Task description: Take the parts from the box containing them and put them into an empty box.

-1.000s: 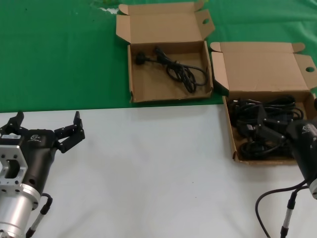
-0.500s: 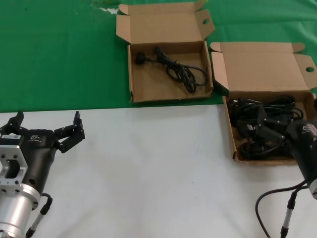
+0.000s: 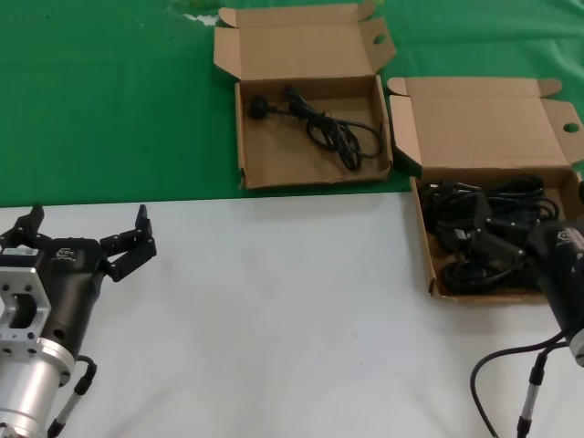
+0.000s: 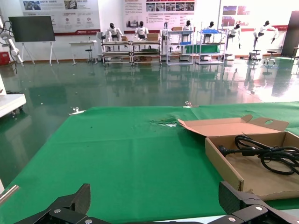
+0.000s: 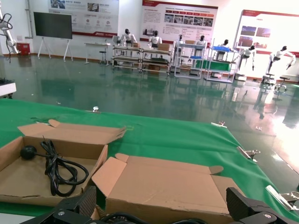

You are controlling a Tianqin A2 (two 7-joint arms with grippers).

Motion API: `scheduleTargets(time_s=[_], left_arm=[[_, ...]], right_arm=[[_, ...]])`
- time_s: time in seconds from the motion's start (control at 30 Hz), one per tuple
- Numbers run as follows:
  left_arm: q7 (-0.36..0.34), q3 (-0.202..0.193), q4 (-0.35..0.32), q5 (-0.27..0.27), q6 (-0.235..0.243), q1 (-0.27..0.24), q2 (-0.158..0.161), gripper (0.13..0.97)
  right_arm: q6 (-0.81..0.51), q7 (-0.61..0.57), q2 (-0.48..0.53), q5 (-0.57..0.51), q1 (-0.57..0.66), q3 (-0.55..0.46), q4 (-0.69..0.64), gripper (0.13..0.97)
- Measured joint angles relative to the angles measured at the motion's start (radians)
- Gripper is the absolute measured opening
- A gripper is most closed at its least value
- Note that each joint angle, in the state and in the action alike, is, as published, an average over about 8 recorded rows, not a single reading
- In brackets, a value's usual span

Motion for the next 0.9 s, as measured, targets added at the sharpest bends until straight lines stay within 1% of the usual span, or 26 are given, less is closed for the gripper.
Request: scheduleTargets(time_s=[0.9], left_arm=[[0.000,0.000,0.000,0.000,0.000,0.000,0.000,0.966]], right_arm=[[0.000,0.000,0.000,0.000,0.000,0.000,0.000,0.966]])
